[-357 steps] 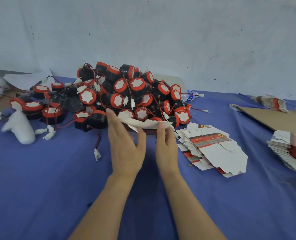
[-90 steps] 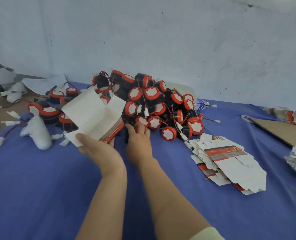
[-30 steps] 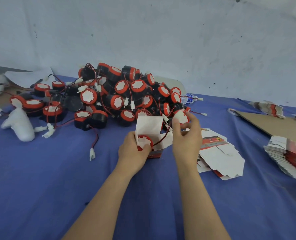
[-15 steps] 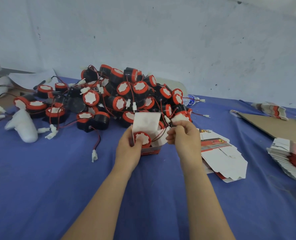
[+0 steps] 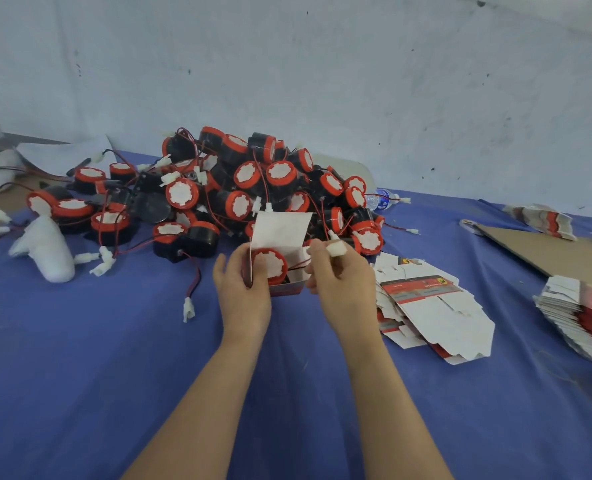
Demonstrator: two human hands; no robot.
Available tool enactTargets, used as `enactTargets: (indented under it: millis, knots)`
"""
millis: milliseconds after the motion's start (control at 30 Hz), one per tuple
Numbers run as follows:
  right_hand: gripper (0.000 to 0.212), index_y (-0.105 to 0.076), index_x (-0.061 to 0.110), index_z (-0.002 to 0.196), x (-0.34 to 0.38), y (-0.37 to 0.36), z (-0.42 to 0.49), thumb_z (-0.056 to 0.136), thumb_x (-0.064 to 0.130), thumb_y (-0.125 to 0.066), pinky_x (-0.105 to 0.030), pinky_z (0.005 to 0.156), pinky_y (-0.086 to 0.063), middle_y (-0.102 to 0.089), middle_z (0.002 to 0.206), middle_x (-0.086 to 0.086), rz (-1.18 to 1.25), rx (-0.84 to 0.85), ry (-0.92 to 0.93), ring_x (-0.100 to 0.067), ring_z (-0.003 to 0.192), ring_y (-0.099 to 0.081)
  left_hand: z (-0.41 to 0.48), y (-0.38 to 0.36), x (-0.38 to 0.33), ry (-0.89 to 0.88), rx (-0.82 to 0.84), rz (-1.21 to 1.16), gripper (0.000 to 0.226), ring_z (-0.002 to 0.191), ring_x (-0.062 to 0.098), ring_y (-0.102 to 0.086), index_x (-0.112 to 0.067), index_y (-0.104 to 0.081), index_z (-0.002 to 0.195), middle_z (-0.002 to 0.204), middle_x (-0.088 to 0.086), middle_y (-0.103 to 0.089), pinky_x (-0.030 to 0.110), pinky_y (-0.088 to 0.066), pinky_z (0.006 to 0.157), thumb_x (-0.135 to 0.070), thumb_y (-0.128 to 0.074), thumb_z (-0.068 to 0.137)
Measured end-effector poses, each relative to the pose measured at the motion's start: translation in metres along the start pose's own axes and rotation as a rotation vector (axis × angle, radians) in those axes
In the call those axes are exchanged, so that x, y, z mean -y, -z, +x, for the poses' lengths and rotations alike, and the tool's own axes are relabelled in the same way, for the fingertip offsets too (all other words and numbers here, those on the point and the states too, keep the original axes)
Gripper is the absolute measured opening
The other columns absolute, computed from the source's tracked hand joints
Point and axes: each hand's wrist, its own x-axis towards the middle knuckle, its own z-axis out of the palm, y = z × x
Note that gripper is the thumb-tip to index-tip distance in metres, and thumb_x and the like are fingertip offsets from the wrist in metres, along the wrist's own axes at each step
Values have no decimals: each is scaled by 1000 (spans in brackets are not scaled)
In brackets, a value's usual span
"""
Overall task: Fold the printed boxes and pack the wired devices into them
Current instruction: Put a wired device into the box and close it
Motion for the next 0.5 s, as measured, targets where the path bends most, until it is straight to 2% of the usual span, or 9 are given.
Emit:
enactTargets:
  millis: [67, 100, 133, 167, 200, 233, 333, 400, 500]
  knots:
    - [20, -63, 16, 77, 2, 2, 2, 93, 15, -51, -35, 61, -53, -64, 62, 1, 46, -29, -72, -13, 56, -59, -1, 1, 0, 1, -12, -18, 16, 138, 20, -36, -40, -48, 114, 144, 4, -42, 35, -40, 108, -34, -45, 100]
    - [22, -64, 16, 78, 2, 4, 3, 91, 9, -48, -30, 58, -54, -64, 62, 4, 86, -19, -108, -7, 54, -59, -1, 1, 0, 21, -18, -51, 15, 130, 12, -45, -41, -45, 114, 136, -2, -49, 23, -45, 100, -36, -43, 100]
    - [24, -65, 15, 80, 3, 5, 4, 90, 5, -46, -24, 55, -52, -64, 62, 5, 129, 3, -137, -4, 52, -58, -1, 0, -1, 55, -27, -87, 16, 114, 2, -53, -39, -41, 116, 124, -9, -55, 13, -47, 84, -38, -41, 101]
    - [24, -66, 12, 81, 3, 6, 4, 90, 2, -45, -20, 52, -49, -64, 61, 5, 160, 35, -159, -5, 51, -56, -1, -1, -2, 98, -37, -121, 17, 97, -4, -56, -36, -37, 117, 111, -13, -57, 9, -45, 70, -40, -39, 101]
    - [24, -66, 9, 78, 3, 7, 5, 89, 2, -45, -20, 49, -46, -62, 59, 4, 175, 79, -174, -6, 49, -54, 0, -2, -2, 140, -47, -159, 18, 86, -6, -56, -32, -35, 117, 102, -15, -57, 10, -42, 65, -41, -38, 101]
    - [24, -65, 8, 74, 5, 9, 4, 89, 3, -46, -20, 48, -44, -61, 57, 2, 174, 132, -181, -8, 48, -52, 1, -2, -2, 173, -55, -204, 19, 83, -4, -55, -30, -34, 116, 98, -15, -56, 13, -42, 65, -41, -38, 101]
    - [25, -60, 7, 65, 7, 13, 2, 88, 5, -48, -20, 45, -40, -58, 53, -1, 94, 291, -147, -10, 46, -48, 1, -3, -3, 188, -78, -304, 13, 85, 0, -58, -33, -36, 114, 96, -16, -56, 24, -48, 70, -38, -38, 102]
    - [26, -60, 7, 64, 9, 14, 1, 87, 6, -49, -18, 45, -40, -58, 52, 0, 47, 370, -115, -9, 45, -48, 1, -3, -5, 173, -79, -345, 12, 90, 4, -61, -36, -38, 114, 100, -16, -56, 23, -53, 66, -38, -37, 102]
    - [24, -61, 10, 70, 10, 13, 0, 90, 9, -49, -16, 45, -40, -56, 52, 4, 22, 385, -96, -7, 47, -48, -1, -1, -7, 117, -38, -319, 11, 99, 12, -63, -43, -44, 107, 111, -8, -57, 25, -57, 68, -37, -36, 103]
